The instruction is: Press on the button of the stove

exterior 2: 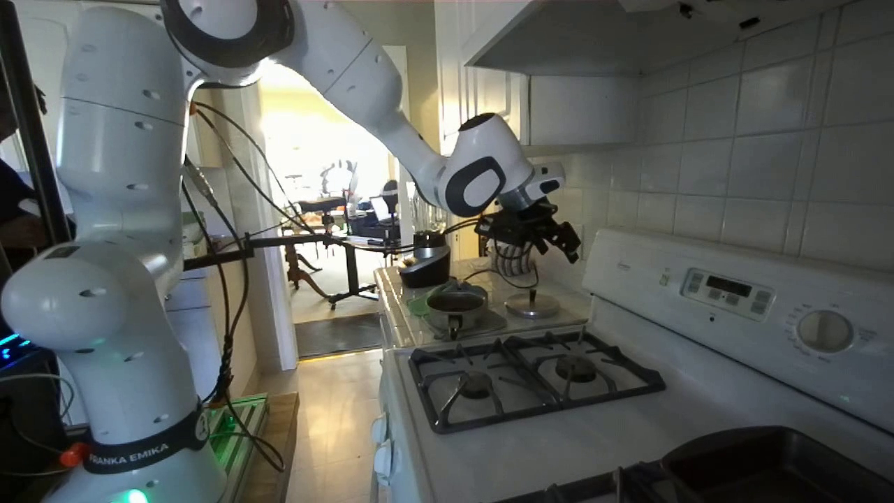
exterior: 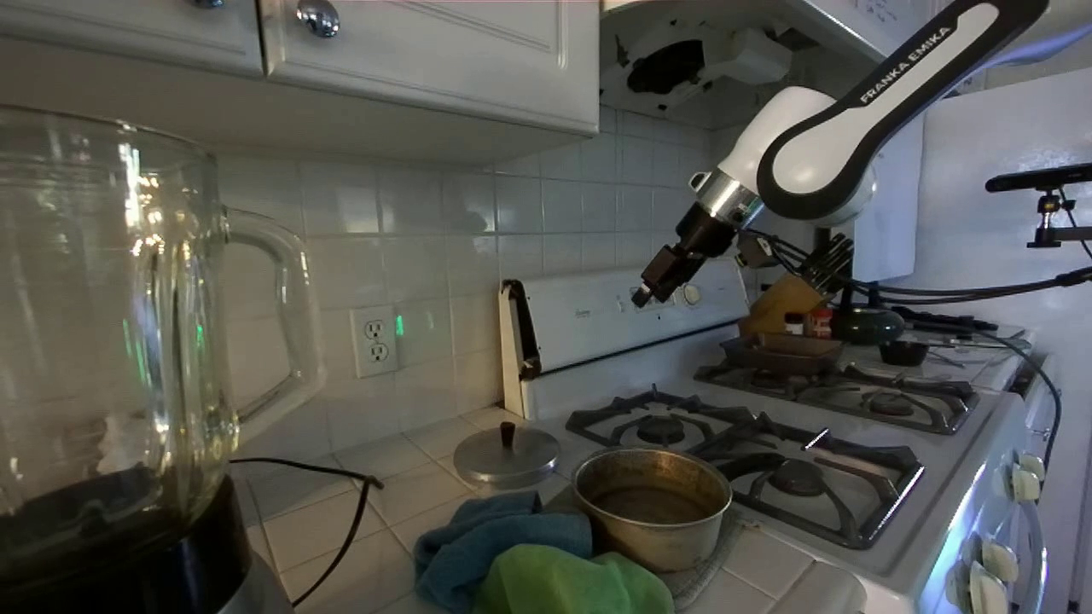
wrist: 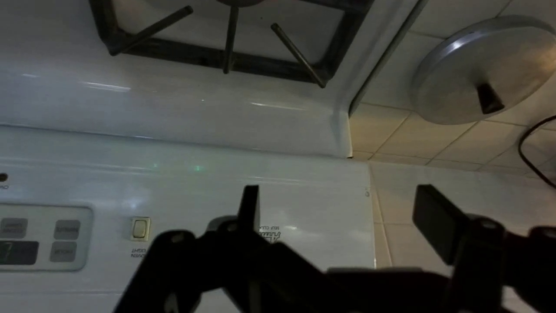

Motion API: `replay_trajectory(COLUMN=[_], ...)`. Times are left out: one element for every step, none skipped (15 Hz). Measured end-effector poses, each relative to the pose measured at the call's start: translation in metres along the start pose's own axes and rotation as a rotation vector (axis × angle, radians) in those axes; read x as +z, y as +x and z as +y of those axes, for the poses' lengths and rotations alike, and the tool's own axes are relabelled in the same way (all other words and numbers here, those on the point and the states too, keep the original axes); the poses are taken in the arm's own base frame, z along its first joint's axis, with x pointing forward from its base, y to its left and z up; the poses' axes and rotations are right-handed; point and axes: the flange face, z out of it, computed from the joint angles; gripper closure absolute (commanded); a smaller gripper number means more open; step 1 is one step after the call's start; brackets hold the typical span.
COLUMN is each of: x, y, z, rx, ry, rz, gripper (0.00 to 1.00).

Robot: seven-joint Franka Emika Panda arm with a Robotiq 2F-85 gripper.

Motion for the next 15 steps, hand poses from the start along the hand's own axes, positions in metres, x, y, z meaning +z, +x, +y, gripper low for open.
replay_trajectory(x=[0.003,0.006,0.009,0.011,0.013,0.014,0.016,0.018,0.02,0.022,0.025,0.028,0.031,0.033,0.036], y=[0.001,0.002,0.004,0.006,0.009,0.012,0.015,0.018,0.02,0.023,0.025,0.027,0.028,0.03,0.032], z=[0.005,0.011,0.016,0.022,0.027,0.032,0.036,0.04,0.044,0.047,0.051,0.053,0.056,0.059,0.062], rx=[-0.003,-0.004,-0.003,0.0,0.004,0.007,0.009,0.011,0.012,0.013,0.014,0.014,0.013,0.012,0.009], ry=[-0.01,-0.019,-0.028,-0.037,-0.046,-0.055,-0.063,-0.07,-0.077,-0.083,-0.089,-0.095,-0.102,-0.109,-0.117], rz=[0.012,0.026,0.039,0.051,0.064,0.076,0.084,0.09,0.094,0.099,0.1,0.103,0.105,0.108,0.112], gripper=[0.46,0.55,0.61,0.67,0.75,0.81,0.89,0.95,0.99,1.0,1.0,1.0,1.0,1.0,1.0])
